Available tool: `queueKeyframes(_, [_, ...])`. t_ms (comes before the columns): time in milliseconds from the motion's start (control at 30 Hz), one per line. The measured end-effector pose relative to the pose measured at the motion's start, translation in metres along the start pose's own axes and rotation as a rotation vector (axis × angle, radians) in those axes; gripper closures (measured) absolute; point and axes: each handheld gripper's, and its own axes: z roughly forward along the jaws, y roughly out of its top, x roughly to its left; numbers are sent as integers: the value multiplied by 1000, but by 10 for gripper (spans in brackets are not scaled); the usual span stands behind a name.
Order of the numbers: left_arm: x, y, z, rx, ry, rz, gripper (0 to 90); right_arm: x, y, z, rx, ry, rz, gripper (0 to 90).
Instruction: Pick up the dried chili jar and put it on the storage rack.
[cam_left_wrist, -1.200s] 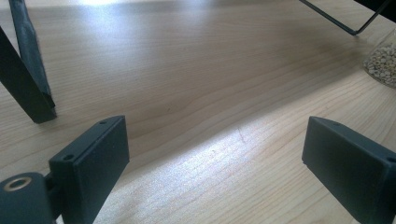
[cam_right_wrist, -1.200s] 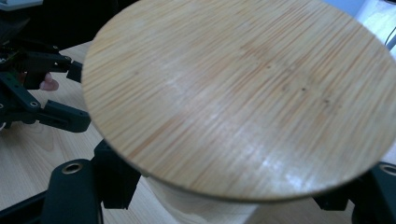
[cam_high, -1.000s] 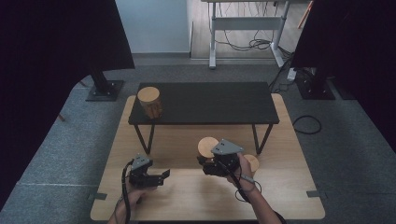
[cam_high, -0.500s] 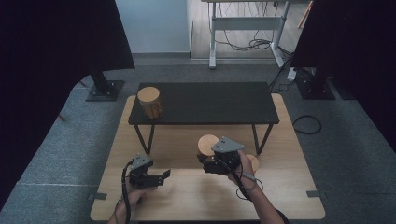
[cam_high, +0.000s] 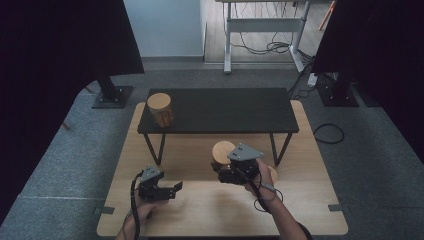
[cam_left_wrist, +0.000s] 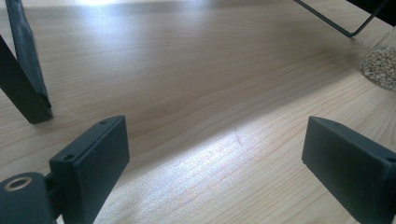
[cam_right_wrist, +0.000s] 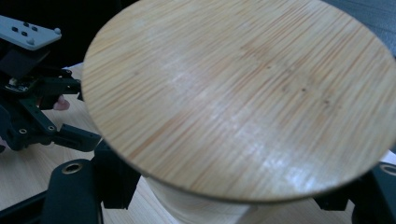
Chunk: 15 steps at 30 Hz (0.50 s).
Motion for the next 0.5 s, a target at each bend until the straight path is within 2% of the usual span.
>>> queueKeyframes(500, [0, 0, 0, 0, 1, 2, 68, -4, 7, -3, -4, 1, -6, 250])
